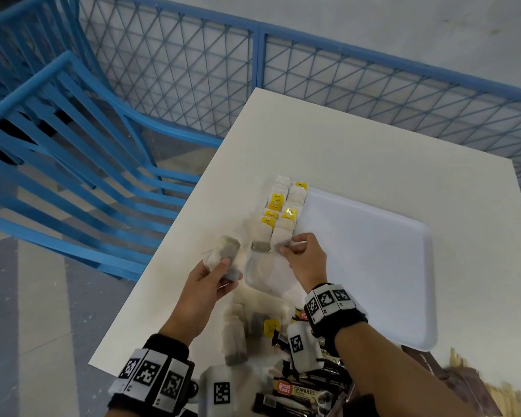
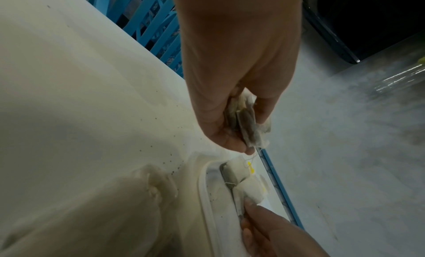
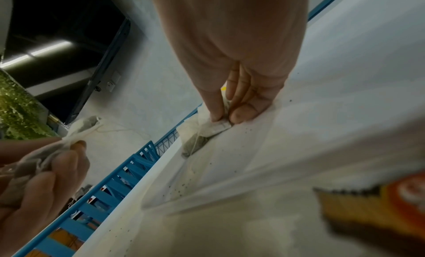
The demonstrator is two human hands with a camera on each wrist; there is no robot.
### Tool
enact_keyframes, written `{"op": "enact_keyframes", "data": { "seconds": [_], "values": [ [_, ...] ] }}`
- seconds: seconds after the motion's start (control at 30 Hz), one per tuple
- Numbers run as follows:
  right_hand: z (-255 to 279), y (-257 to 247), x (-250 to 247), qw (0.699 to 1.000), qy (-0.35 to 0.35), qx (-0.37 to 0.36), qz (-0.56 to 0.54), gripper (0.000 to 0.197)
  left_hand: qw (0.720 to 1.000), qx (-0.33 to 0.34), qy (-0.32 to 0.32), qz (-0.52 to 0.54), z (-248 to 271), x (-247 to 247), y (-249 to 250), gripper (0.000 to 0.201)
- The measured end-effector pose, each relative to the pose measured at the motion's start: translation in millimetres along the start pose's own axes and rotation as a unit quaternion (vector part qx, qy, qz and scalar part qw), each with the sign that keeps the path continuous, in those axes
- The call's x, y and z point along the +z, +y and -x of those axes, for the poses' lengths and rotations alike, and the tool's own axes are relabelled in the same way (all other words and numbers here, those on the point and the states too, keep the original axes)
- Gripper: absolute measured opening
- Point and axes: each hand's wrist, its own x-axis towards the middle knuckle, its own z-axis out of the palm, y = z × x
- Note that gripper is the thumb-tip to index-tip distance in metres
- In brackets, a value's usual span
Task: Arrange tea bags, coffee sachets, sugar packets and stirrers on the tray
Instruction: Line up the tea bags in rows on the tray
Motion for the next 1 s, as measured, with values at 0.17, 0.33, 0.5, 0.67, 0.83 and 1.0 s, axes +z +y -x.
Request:
{"op": "enact_keyframes", "data": {
  "seconds": [0.17, 0.33, 0.5, 0.67, 0.83, 1.0],
  "values": [
    [11.2, -8.5, -7.3, 1.000, 0.007, -0.028, 0.012, 0.031, 1.000, 0.004, -0.007, -0.017, 1.4, 2.1, 0.5, 0.019],
    [38.7, -25.7, -6.9, 0.994, -0.079, -0.074, -0.029, 0.004, 0.998, 0.014, -0.038, -0.037, 4.1, 7.2, -0.1, 0.018],
    [57.9, -36.9, -9.8, 0.972, -0.190, -0.115, -0.071, 0.021, 0.991, 0.032, -0.082, -0.104, 7.0, 9.0, -1.7, 0.017],
    [58.8, -36.9, -11.3, 0.973, -0.182, -0.131, -0.058, 0.014, 0.984, 0.033, -0.119, -0.130, 12.5, 13.2, -1.2, 0.018],
    [59.9, -32.3, -18.4, 0.973, -0.184, -0.101, -0.095, 0.009, 0.987, 0.052, -0.089, -0.123, 14.7, 10.8, 0.7, 0.016],
    [63.4, -33.0, -23.9, 0.973, -0.140, -0.079, -0.165, 0.006, 0.997, 0.031, -0.017, -0.070, 10.6, 5.2, -2.2, 0.008]
  ]
}}
